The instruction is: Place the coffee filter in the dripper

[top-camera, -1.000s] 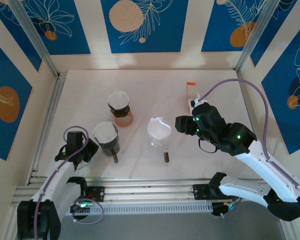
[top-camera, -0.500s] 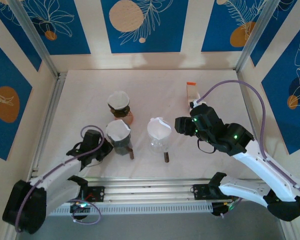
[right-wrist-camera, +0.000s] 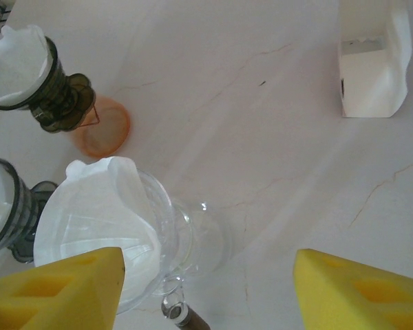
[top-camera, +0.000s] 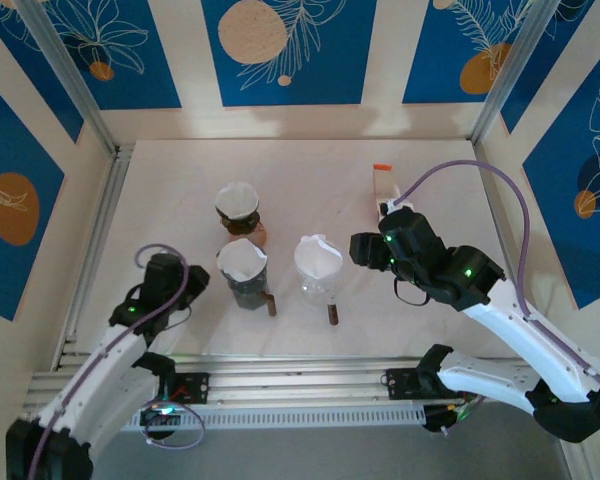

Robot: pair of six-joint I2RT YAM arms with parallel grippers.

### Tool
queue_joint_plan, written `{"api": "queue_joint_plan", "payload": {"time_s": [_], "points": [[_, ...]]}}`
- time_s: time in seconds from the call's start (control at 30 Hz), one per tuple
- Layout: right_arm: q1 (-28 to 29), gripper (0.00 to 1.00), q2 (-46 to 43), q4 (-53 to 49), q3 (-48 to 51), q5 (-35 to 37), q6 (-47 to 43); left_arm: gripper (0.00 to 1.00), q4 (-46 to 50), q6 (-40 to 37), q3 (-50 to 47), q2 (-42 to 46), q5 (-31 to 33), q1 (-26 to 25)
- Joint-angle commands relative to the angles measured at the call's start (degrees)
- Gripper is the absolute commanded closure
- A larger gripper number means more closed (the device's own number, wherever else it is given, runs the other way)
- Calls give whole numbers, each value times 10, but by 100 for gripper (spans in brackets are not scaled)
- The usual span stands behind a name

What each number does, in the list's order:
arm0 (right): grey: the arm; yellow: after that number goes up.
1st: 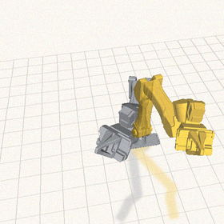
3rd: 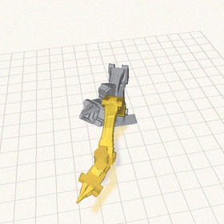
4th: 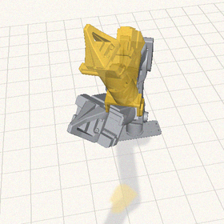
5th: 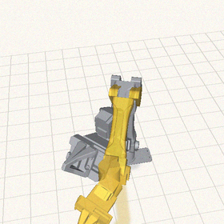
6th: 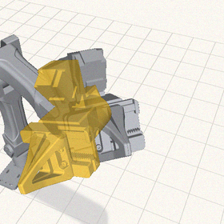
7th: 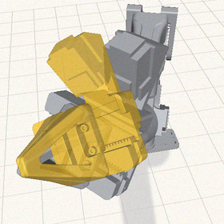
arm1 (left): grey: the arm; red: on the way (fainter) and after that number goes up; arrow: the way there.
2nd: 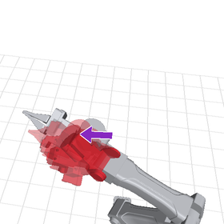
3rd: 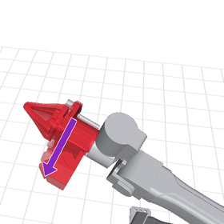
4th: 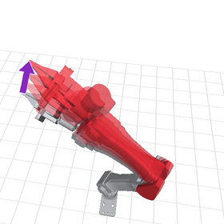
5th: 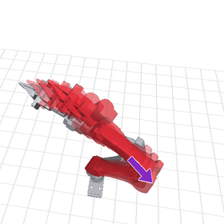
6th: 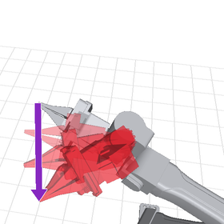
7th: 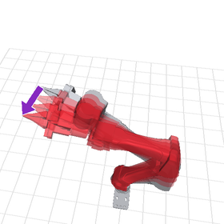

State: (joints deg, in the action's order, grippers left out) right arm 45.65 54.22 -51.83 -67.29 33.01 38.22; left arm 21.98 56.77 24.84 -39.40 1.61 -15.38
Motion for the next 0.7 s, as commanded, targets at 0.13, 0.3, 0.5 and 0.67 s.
{"api": "queue_joint_plan", "payload": {"time_s": [0.13,0.3,0.5,0.67], "points": [[-8,21,1,23,6,58,-13,23,78,-184,144,-16,107,48],[-22,1,3,53,27,84,-20,0,6,-296,180,-82,205,48],[-41,1,-8,102,68,83,-25,0,-161,-403,121,-135,238,51],[-67,1,-18,119,89,90,-25,0,-292,-493,87,-250,235,79]]}}
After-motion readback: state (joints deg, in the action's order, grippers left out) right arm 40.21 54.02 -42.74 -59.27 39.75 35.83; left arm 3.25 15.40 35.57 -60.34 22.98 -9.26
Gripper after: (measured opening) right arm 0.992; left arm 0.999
